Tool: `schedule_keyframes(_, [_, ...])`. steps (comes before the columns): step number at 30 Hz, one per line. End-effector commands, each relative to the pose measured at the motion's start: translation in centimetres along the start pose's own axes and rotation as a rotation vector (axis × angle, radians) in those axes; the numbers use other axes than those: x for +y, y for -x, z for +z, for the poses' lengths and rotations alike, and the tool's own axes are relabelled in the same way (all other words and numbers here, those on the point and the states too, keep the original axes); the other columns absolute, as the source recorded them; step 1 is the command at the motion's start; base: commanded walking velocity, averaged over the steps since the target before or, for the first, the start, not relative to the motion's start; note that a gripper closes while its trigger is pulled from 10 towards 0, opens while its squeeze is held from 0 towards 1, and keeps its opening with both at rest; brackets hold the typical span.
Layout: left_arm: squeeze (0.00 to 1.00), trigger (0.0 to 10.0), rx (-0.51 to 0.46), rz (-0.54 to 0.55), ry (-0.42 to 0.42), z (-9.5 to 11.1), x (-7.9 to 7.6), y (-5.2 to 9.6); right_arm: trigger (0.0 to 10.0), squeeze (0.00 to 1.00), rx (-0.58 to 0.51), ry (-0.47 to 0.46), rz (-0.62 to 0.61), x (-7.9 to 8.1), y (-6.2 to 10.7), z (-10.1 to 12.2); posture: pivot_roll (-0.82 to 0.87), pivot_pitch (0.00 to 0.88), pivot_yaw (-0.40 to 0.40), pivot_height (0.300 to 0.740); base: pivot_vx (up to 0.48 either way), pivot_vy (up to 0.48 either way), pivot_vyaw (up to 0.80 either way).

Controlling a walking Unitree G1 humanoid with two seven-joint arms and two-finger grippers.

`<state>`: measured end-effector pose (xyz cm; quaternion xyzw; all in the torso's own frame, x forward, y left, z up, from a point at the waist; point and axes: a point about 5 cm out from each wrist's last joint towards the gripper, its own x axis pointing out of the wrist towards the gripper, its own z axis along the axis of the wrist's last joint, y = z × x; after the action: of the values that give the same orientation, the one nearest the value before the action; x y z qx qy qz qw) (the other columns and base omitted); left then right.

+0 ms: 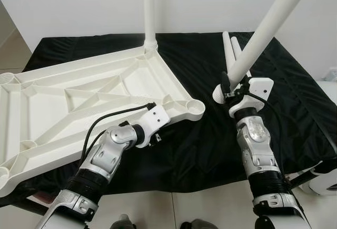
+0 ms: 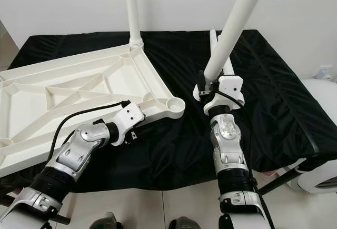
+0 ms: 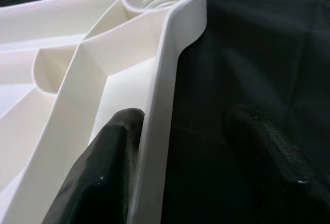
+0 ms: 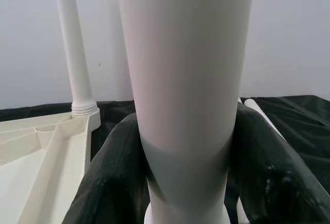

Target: Building children table

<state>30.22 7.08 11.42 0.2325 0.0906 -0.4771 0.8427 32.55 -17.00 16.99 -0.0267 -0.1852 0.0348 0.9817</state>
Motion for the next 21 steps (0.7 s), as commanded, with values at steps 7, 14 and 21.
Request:
schedule_keyframes(7, [0.0,0.0,0.037,-0.036,0.025,0.0,0.17,-0.5,10.0,0.0,-0.027,0.001,0.001,0.04,-0.26,0.46,0.03,0.0,0.01,0.74,0.0,0.0,0.0])
schedule_keyframes(14, [0.0,9.3,0.069,-0.038,0.022,-0.23,0.32,-0.57,10.0,0.0,-0.028,-0.003,0.004,0.16,-0.23,0.5,0.03,0.0,0.014,0.74,0.0,0.0,0.0])
schedule_keyframes(21, [0.0,9.6,0.09,-0.039,0.023,-0.58,0.53,-0.35,10.0,0.0,-0.026,-0.01,0.012,0.47,-0.22,0.54,0.03,0.0,0.013,0.74,0.0,0.0,0.0])
